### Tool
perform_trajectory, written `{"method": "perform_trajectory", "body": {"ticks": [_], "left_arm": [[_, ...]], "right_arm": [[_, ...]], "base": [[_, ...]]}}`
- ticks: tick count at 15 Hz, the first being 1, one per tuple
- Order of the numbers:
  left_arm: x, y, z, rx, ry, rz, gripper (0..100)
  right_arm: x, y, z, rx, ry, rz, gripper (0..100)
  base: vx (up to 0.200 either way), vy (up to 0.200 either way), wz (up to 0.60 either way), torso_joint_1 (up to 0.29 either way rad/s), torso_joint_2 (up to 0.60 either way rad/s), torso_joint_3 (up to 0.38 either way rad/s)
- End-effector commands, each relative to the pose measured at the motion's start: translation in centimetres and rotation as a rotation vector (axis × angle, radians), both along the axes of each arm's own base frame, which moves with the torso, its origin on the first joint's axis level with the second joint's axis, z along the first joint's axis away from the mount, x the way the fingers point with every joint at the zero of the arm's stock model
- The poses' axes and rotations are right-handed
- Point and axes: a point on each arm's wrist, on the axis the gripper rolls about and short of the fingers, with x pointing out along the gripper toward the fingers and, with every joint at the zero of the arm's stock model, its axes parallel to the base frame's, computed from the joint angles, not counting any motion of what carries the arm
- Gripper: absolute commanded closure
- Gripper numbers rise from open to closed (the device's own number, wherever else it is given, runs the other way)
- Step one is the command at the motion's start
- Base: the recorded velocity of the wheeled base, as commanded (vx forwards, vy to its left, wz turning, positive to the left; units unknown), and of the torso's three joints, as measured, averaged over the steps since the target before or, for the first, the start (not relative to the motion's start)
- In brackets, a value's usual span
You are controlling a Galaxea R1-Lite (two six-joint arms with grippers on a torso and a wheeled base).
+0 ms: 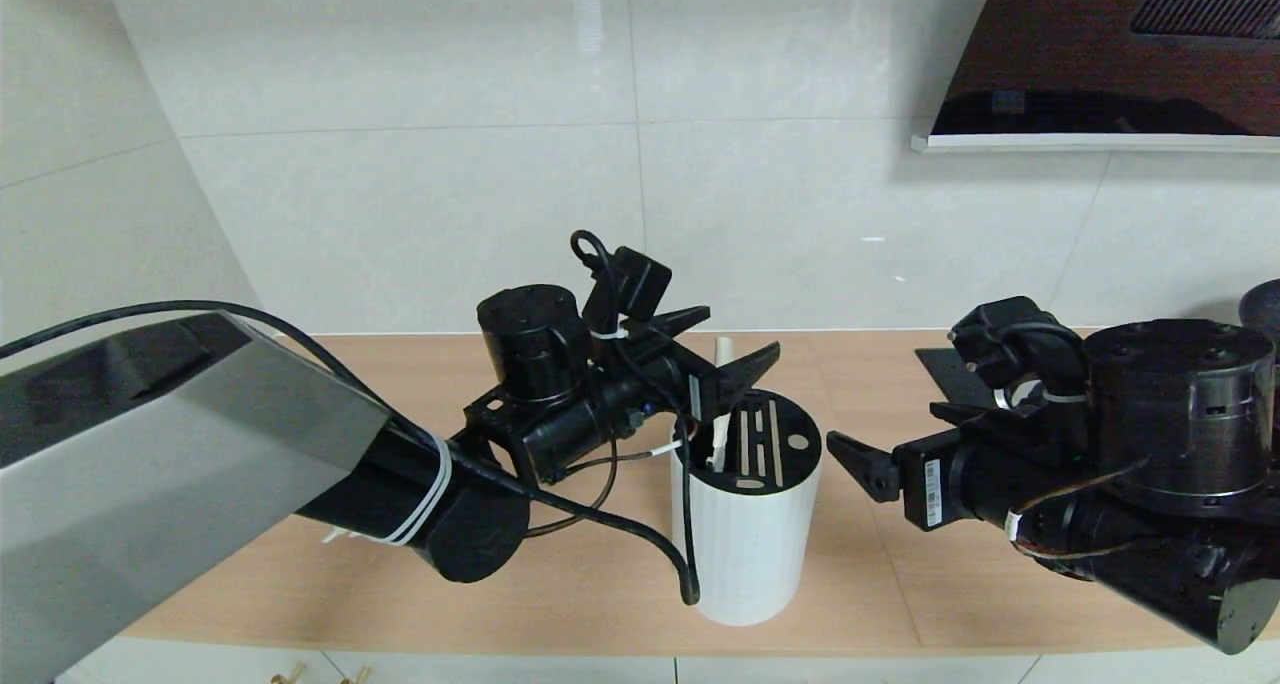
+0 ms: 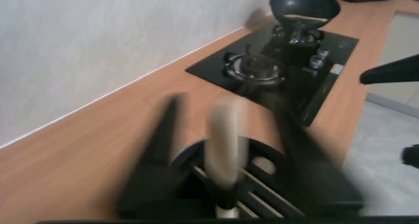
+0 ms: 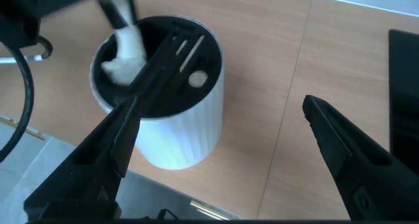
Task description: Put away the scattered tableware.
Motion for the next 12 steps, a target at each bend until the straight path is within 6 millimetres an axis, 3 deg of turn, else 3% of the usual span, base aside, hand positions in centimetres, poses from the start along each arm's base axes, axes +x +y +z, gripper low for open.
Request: {"method": "perform_trajectory", "body": {"ticks": [1, 7, 12], "left_arm": [[-0.2, -0.3, 0.2, -0.013, -0.014, -0.005, 0], [-0.5, -0.3, 0.9, -0.027, -0.028, 0.004, 0], [-3.4, 1.8, 7.3, -0.195, -0.195, 0.061, 0]], "right_arm": [[0.0, 0.0, 0.0, -0.001, 0.001, 0.001, 0], [0.0, 0.0, 0.0, -0.001, 0.001, -0.001, 0], [0.2, -1.0, 1.7, 0.055, -0.082, -0.082, 0]], "base": [[0.000, 0.000, 0.00, 0.000, 0.00, 0.000], [0.000, 0.000, 0.00, 0.000, 0.00, 0.000], [0.000, 0.000, 0.00, 0.000, 0.00, 0.000]]}}
